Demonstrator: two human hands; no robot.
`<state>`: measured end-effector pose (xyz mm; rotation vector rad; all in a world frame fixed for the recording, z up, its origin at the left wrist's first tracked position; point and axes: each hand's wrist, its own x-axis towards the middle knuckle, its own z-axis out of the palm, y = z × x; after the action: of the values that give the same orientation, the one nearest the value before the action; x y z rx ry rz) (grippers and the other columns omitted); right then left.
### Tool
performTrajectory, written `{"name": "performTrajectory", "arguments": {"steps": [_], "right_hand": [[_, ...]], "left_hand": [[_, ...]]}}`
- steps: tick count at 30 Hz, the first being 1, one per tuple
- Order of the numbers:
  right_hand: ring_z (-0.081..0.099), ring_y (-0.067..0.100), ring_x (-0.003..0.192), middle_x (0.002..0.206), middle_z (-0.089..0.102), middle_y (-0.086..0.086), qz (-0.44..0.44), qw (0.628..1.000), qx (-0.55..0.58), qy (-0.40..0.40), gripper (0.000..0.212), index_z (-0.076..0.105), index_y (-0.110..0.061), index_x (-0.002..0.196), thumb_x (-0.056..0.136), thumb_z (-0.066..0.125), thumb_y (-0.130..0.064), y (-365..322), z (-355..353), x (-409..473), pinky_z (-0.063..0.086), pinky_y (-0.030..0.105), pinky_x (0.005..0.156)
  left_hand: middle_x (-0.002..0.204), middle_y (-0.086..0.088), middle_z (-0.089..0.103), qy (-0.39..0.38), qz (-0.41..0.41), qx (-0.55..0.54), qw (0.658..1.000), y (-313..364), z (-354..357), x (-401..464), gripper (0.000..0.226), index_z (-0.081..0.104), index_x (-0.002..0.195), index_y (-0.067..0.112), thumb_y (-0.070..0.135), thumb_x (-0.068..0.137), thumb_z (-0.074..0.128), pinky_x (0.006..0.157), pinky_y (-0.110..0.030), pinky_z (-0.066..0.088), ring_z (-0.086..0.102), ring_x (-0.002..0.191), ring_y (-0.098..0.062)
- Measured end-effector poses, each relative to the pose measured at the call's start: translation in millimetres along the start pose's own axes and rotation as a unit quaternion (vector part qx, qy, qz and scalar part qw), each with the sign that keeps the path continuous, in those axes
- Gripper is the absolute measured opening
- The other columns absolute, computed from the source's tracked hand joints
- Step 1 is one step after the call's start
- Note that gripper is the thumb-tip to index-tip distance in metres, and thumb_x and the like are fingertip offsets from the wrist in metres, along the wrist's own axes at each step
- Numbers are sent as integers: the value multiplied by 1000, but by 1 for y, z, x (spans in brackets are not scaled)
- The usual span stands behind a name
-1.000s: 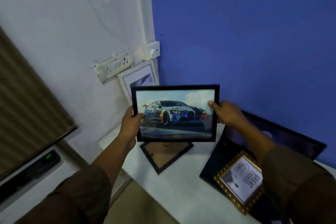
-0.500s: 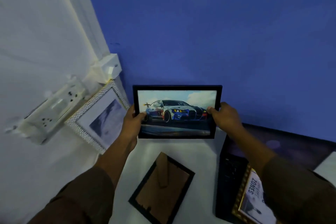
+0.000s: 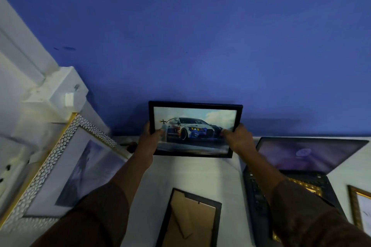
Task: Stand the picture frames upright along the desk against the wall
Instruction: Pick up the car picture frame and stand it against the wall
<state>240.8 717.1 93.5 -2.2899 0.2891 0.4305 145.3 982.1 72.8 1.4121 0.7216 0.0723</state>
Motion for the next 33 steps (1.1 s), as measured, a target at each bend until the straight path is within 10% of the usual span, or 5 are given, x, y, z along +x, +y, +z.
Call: {"name": "performTrajectory", "arguments": {"steps": [9, 19, 33], "right_hand": [[60, 41, 120, 132, 63, 19, 10, 999, -21, 29, 58, 47, -6, 134, 89, 70, -36, -3, 16, 17, 49, 42, 94], [58, 39, 123, 133, 63, 18, 5, 999, -7, 32, 60, 47, -6, 135, 89, 73, -35, 4, 22, 22, 46, 37, 94], [62, 40, 114, 123, 64, 20, 15, 999, 36, 26, 47, 48, -5, 124, 94, 65, -35, 23, 30, 5, 40, 32, 79]], "left_hand": [[125, 4, 55, -15, -49, 13, 999, -17, 5, 23, 54, 41, 147, 23, 14, 98, 62, 92, -30, 42, 53, 113, -15], [142, -6, 58, -27, -60, 42, 997, -31, 0, 44, 71, 38, 151, 29, 27, 88, 70, 108, -52, 46, 58, 125, -27], [154, -10, 41, 42, -99, 61, 992, -34, 11, 25, 78, 20, 158, 16, 25, 95, 65, 97, -31, 36, 45, 133, -27]]}}
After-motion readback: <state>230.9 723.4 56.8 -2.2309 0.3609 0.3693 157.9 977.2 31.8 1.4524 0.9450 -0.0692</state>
